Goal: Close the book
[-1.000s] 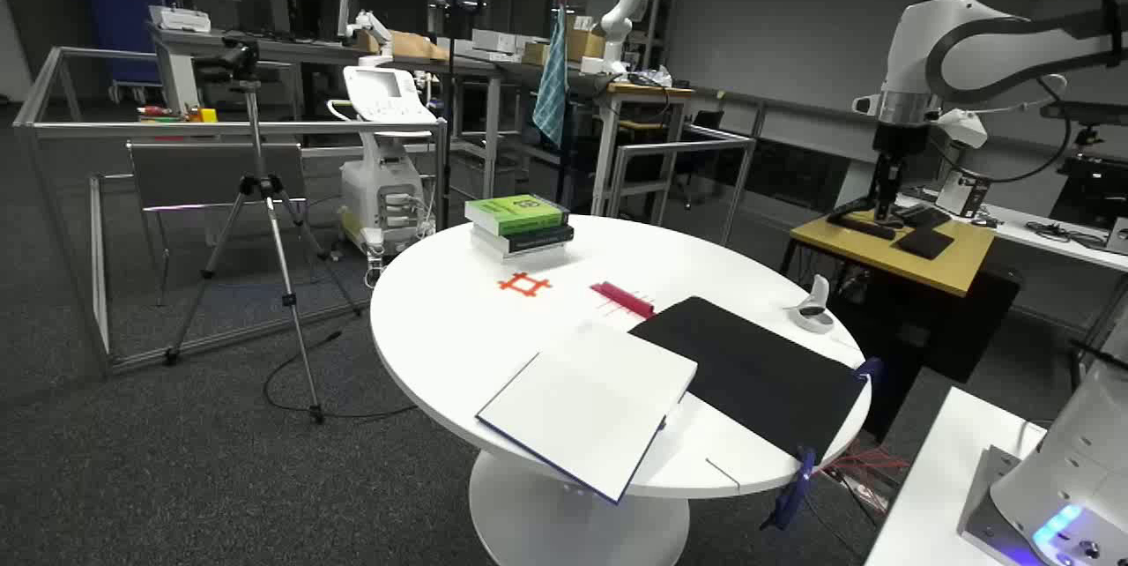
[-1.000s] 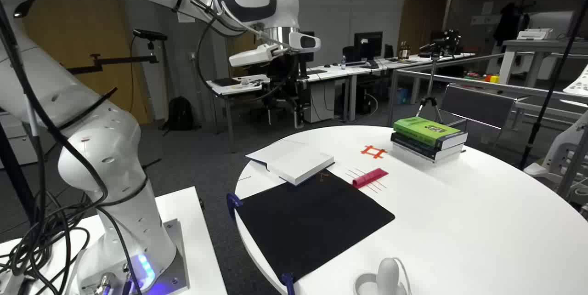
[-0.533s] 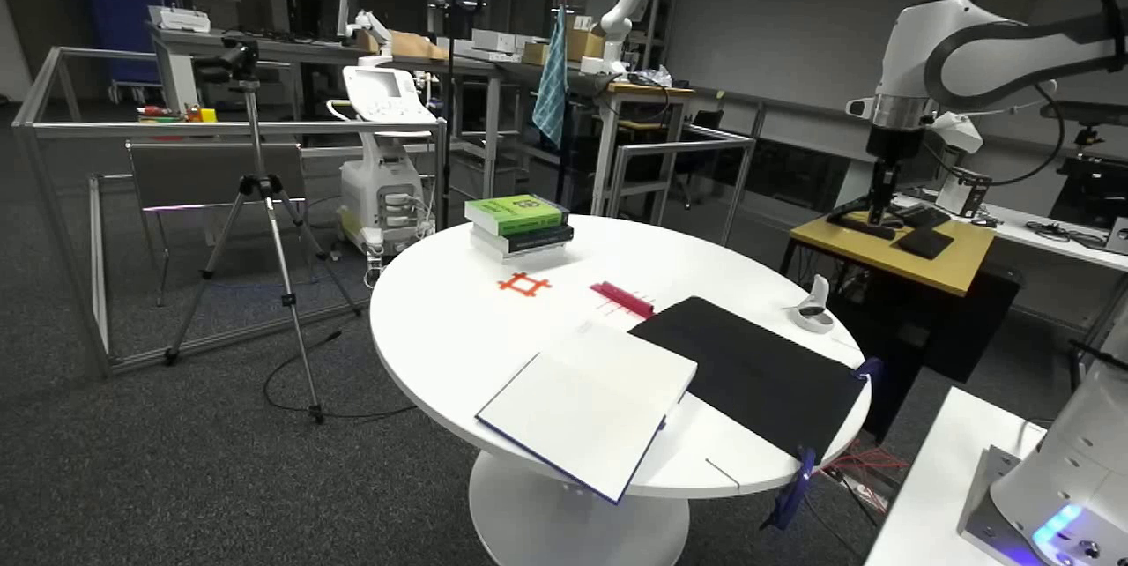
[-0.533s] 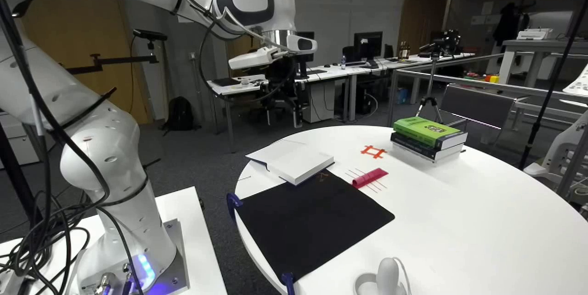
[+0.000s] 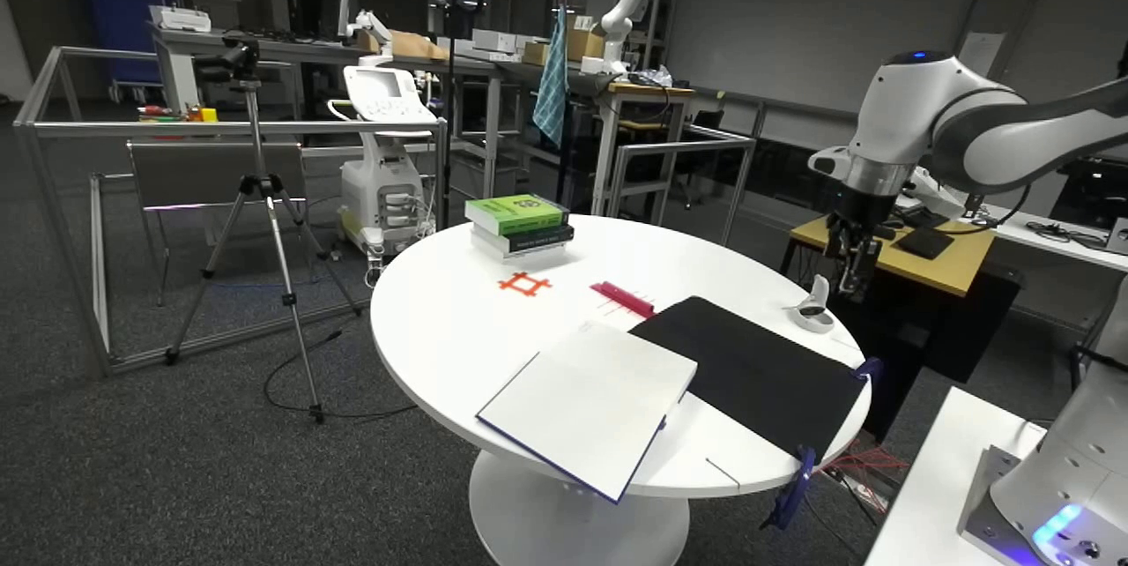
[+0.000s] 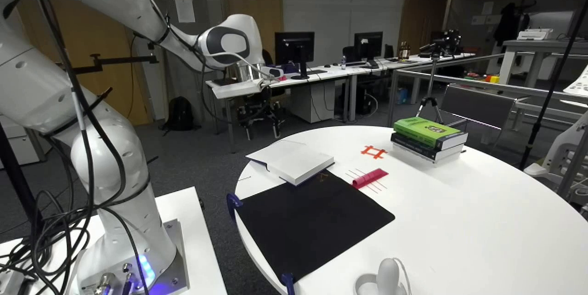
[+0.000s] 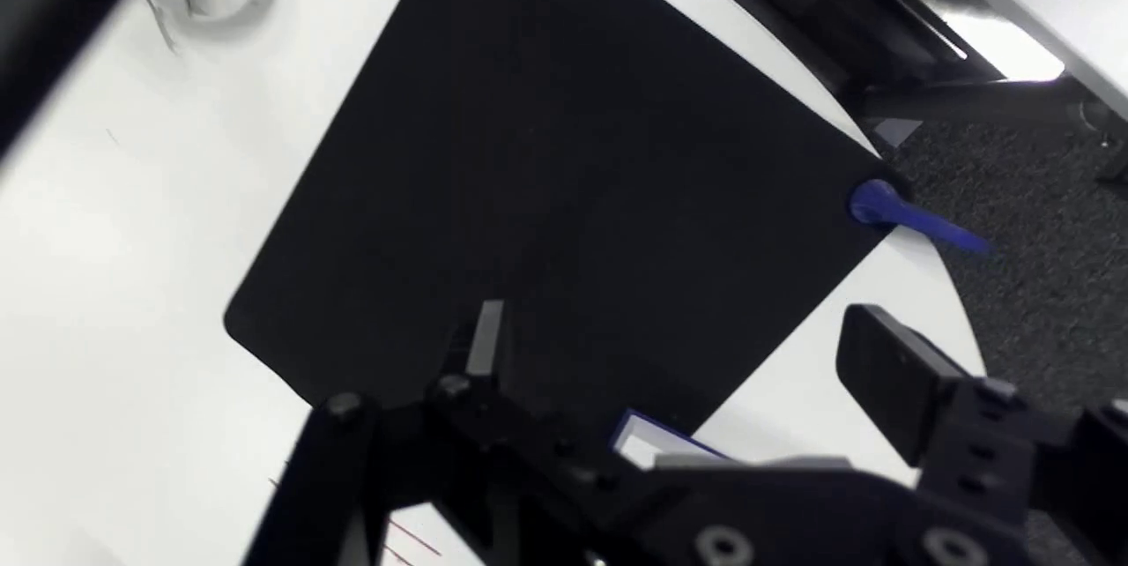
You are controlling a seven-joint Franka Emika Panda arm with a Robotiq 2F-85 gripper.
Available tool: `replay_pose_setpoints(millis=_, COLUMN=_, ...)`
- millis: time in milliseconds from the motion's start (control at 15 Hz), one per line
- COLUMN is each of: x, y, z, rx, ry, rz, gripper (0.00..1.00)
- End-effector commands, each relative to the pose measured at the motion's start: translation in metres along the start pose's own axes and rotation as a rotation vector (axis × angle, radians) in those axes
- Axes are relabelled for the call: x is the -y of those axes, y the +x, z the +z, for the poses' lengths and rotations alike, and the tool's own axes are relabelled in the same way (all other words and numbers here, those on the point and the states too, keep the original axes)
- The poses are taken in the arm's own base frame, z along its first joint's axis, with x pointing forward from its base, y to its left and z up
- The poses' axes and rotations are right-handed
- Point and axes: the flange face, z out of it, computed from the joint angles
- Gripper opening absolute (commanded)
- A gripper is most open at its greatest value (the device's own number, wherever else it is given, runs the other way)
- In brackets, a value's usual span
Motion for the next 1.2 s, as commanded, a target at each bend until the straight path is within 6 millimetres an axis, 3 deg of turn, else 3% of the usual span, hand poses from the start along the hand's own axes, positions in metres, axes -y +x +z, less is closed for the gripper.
replay_pose_setpoints(millis=0, x=0.048, y=0.01, z=0.012, rx=-0.052, ry=-0.019, rz=-0.191, gripper=1.0)
replay_pose_setpoints(millis=333, x=0.114, y=0.038, z=0.013, rx=-0.018, ry=-0.057, rz=-0.464, gripper=1.0)
replay_pose_setpoints(millis=600, x=0.155, y=0.065, z=0.012, rx=0.008, ry=-0.062, rz=-0.578, gripper=1.0)
replay_pose_setpoints(millis=1000, x=0.179, y=0.102, z=-0.003, rx=0.035, ry=-0.024, rz=-0.645, gripper=1.0)
replay_pose_setpoints(millis=1067, x=0.177, y=0.088, z=0.004, rx=0.01, ry=-0.065, rz=-0.61, gripper=1.0)
replay_pose_setpoints(millis=1133, x=0.178, y=0.092, z=0.003, rx=0.013, ry=-0.061, rz=-0.613, gripper=1.0)
